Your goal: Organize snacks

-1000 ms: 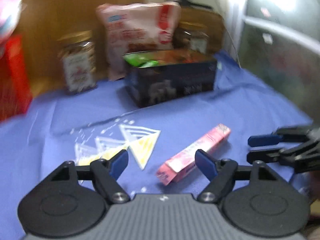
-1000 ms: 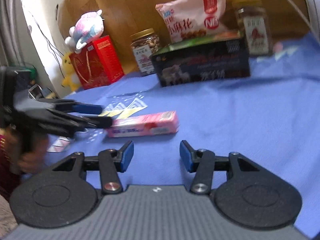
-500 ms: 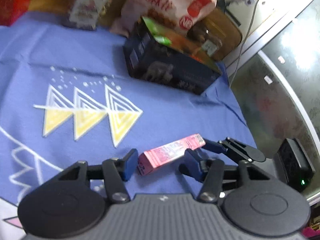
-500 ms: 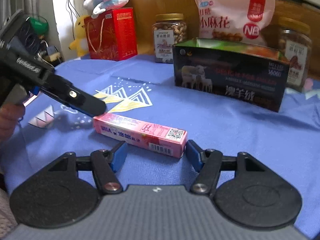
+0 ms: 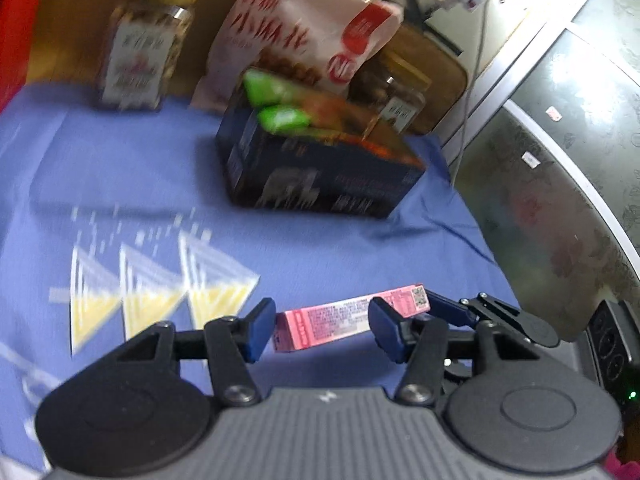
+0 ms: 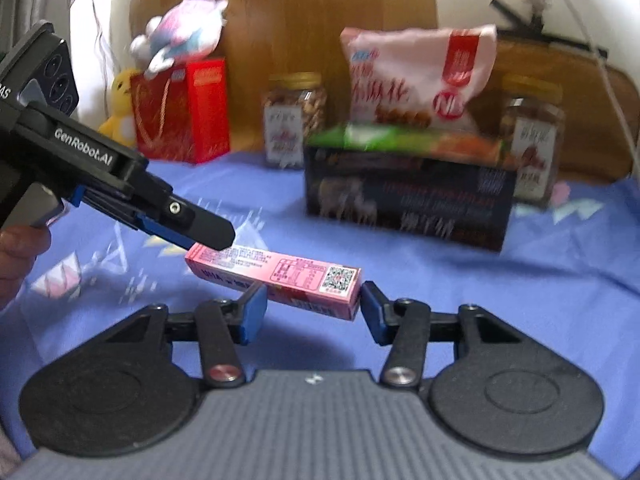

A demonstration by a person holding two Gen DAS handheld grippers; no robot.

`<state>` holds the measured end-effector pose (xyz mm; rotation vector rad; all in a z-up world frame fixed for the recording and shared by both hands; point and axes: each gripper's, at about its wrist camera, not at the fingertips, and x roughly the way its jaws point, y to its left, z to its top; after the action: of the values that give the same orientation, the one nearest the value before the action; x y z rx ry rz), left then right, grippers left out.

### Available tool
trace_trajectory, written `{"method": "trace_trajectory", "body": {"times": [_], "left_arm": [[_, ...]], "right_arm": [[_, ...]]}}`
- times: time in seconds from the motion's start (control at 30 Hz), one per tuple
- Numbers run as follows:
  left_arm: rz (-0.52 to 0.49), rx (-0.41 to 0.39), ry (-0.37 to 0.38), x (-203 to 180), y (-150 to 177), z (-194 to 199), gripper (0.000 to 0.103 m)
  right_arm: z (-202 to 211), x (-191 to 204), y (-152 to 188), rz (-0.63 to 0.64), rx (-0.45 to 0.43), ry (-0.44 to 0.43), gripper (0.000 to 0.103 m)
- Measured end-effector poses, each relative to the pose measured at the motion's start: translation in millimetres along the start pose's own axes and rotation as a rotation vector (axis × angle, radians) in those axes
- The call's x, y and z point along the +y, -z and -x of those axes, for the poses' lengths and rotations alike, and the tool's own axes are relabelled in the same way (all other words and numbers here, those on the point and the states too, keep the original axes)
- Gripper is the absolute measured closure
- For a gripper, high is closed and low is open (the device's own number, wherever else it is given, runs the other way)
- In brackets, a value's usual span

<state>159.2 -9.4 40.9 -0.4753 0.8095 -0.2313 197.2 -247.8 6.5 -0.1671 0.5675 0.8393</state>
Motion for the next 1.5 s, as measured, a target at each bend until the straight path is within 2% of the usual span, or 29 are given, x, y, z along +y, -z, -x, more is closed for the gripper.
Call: {"method": "trace_trajectory", "body": {"times": [0.23, 0.37, 0.47, 0.53, 0.63, 0.73, 0.83, 1.0, 1.17, 1.33, 1.5], "left_arm": [[-0.111, -0.1, -0.017, -25.7, -64.9, -11.8, 0.051], [-0.165, -0.15, -0.045, -34.3, -101.8, -31.5, 0.051], [-0.156, -0.154, -0.068, -26.4, -125.7, -58.1, 0.051], [-0.137, -0.147, -0.088, -16.5, -136.8, -81.7, 0.049], [-0.102, -0.091, -0.14, -2.8, -142.2, -113.9, 0.049], [-0.155, -0.105, -0.162, -6.4, -135.5, -120.8, 0.049], [-0.176, -0.103, -0.159, -11.4, -128.8, -120.0, 0.045], [-0.21, -0.142, -0.192, -26.8, -116.7, -99.6, 0.045], [-0.26, -0.171, -0.233, -46.9, -89.8, -73.3, 0.043], [-0.298, -0.195, -0.284, -63.4, -53.2, -51.8, 0.037], [-0.33, -0.163, -0.442, -69.1, -13.4, -52.7, 0.037]], "right_arm": [[-10.4, -22.6, -41.8, 0.034, -0.128, 0.096, 0.049], [-26.7, -47.5, -68.0, 0.02, -0.171, 0.131, 0.049], [-50.0, -65.5, -81.8, 0.004, -0.17, 0.143, 0.048], [-71.3, -72.9, -86.0, 0.013, -0.153, 0.16, 0.043], [-94.8, -81.2, -81.0, -0.013, -0.107, 0.192, 0.043], [-88.9, -80.8, -69.5, -0.055, -0.142, 0.179, 0.043], [-79.0, -73.8, -64.0, -0.044, -0.174, 0.187, 0.043], [-61.2, -63.7, -61.5, -0.078, -0.201, 0.151, 0.043], [-34.0, -51.3, -48.6, -0.153, -0.226, 0.129, 0.038], [-5.2, -37.1, -21.9, -0.249, -0.258, 0.166, 0.036], [7.2, -30.6, 1.0, -0.308, -0.231, 0.261, 0.036]]}}
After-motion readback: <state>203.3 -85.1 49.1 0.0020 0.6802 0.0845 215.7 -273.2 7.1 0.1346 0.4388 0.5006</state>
